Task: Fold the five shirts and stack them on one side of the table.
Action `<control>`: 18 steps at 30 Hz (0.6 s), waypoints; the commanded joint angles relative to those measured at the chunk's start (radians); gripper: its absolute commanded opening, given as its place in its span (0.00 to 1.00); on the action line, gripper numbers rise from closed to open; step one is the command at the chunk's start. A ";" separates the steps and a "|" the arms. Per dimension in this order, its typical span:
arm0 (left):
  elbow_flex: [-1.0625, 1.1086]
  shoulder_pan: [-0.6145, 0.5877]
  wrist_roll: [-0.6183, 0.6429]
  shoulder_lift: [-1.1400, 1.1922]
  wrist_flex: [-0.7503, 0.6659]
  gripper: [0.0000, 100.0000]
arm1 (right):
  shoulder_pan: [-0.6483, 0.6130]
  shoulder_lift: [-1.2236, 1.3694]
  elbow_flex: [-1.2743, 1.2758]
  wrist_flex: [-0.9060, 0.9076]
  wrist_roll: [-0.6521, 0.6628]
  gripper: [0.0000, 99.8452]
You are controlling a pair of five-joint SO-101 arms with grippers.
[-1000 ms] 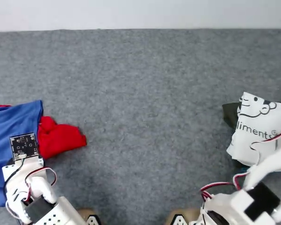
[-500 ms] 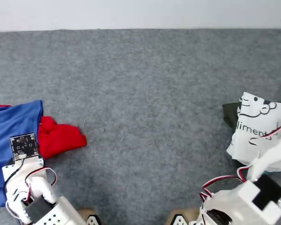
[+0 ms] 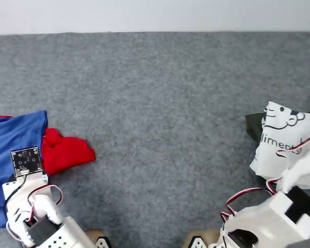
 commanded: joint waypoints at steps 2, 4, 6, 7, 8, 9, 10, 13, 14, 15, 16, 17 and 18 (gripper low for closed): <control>0.002 -0.002 -0.009 -0.012 -0.020 0.19 | -0.005 -0.008 -0.109 -0.005 -0.003 0.01; 0.013 -0.002 -0.009 -0.012 -0.020 0.19 | -0.005 -0.008 -0.138 0.001 -0.003 0.01; 0.016 -0.002 -0.009 -0.012 -0.020 0.19 | -0.005 -0.008 -0.184 0.041 -0.002 0.01; 0.016 -0.002 -0.009 -0.012 -0.021 0.19 | -0.007 -0.008 -0.206 0.064 -0.002 0.01; 0.015 -0.002 -0.009 -0.012 -0.021 0.19 | -0.008 -0.008 -0.230 0.087 -0.002 0.01; 0.015 -0.002 -0.009 -0.012 -0.023 0.19 | -0.008 -0.008 -0.256 0.116 -0.002 0.01; 0.013 -0.002 -0.009 -0.012 -0.025 0.19 | -0.008 -0.008 -0.288 0.148 -0.002 0.01; 0.013 -0.002 -0.009 -0.012 -0.025 0.19 | -0.004 -0.008 -0.385 0.260 -0.002 0.01; 0.013 -0.002 -0.009 -0.012 -0.025 0.19 | 0.004 -0.008 -0.420 0.308 0.000 0.01; 0.013 -0.002 -0.009 -0.012 -0.025 0.19 | 0.022 -0.008 -0.459 0.354 0.000 0.01; 0.013 -0.002 -0.009 -0.012 -0.025 0.19 | 0.041 -0.008 -0.496 0.397 0.002 0.01; 0.013 -0.002 -0.009 -0.012 -0.025 0.19 | 0.065 -0.008 -0.534 0.435 0.012 0.01; 0.013 -0.002 -0.009 -0.012 -0.025 0.19 | 0.097 -0.008 -0.569 0.472 0.034 0.01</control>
